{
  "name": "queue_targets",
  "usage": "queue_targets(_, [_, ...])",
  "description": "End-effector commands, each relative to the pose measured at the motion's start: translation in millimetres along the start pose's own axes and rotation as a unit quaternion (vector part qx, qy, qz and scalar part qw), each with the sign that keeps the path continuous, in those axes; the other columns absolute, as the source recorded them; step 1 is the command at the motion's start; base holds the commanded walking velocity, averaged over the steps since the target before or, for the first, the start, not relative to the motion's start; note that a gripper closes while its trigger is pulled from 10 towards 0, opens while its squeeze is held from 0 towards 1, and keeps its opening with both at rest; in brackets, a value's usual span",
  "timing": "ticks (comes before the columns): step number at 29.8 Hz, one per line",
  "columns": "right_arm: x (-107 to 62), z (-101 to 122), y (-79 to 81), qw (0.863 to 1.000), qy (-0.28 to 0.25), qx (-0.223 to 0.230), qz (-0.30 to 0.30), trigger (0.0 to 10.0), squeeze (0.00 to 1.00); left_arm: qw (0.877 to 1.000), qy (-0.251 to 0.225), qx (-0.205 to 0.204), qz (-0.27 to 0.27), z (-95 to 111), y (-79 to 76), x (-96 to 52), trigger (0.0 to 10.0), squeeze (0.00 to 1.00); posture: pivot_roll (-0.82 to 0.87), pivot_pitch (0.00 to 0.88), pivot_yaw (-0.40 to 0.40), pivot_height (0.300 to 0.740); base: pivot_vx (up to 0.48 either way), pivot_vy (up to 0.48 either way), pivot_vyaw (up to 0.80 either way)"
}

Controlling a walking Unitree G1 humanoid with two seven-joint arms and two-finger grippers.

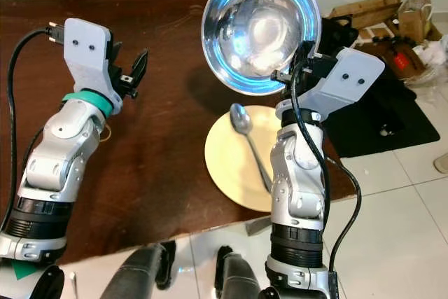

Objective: Setting the table

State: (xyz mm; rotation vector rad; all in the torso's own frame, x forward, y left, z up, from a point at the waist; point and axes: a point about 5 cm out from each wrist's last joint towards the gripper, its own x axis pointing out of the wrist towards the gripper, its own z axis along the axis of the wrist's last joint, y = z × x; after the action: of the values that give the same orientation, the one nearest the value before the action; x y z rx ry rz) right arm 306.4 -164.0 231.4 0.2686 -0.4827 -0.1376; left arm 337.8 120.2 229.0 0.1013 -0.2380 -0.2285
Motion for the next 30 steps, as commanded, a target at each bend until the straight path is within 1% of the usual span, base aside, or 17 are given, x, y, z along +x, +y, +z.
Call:
queue_targets(1, [-0.7,0.3,1.1,1.0,0.001,0.005,0.004,10.0,0.0,1.0,0.006,0.004,-0.002,-5.4,-2.5,-1.0,10.0,0.0,0.16,0.088,0.04,0.74,-0.304,0.0,0.0])
queue_targets(30, [2.0,-0.6,2.2,1.0,0.006,0.019,0.01,10.0,0.0,1.0,-0.008,0.008,-0.002,-4.6,-1.9,3.2,10.0,0.0,0.16,0.074,0.042,0.74,-0.301,0.0,0.0])
